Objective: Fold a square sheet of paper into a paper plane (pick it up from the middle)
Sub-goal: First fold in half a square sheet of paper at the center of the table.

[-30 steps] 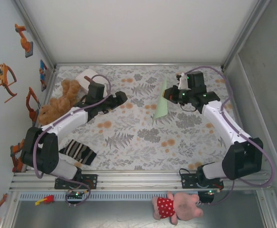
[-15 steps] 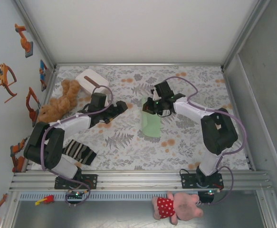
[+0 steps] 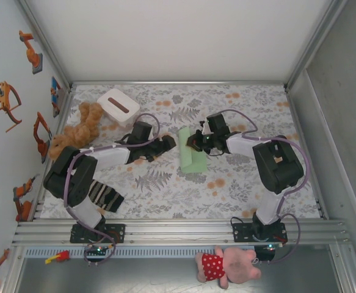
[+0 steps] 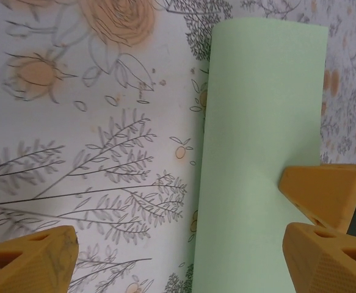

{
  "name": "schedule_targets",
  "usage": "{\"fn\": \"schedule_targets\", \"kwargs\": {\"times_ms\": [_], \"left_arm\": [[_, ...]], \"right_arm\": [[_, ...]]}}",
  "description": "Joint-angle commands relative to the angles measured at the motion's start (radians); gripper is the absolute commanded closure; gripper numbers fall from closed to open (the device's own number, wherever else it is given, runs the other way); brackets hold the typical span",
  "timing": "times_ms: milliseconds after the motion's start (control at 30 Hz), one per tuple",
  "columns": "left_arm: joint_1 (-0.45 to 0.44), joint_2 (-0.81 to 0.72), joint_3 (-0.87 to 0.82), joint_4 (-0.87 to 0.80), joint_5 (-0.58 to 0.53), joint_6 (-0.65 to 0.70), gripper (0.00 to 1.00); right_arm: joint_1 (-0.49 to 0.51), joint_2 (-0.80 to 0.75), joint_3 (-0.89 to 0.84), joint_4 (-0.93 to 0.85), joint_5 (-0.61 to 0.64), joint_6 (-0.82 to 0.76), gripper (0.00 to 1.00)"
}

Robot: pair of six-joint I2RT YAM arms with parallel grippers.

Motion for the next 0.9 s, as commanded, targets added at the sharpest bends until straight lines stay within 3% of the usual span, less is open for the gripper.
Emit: {"fn": "schedule_targets", "kwargs": {"times_ms": [0, 333, 867], "left_arm": [[-0.025, 0.043, 0.048, 0.040, 0.037, -0.035, 0.15], [-0.072, 0.150, 0.104, 0.077, 0.058, -0.086, 0.30], [-0.130, 0.250, 0.318, -0.196, -0.016, 0.024, 0.52]], "right_arm": [[-0.018, 0.023, -0.029, 0.075, -0.043, -0.004, 1.00], [-0.068, 0.023, -0.060, 0.014, -0.019, -0.109, 1.00], [-0.097, -0.014, -0.099, -0.029, 0.043, -0.144, 1.00]]}}
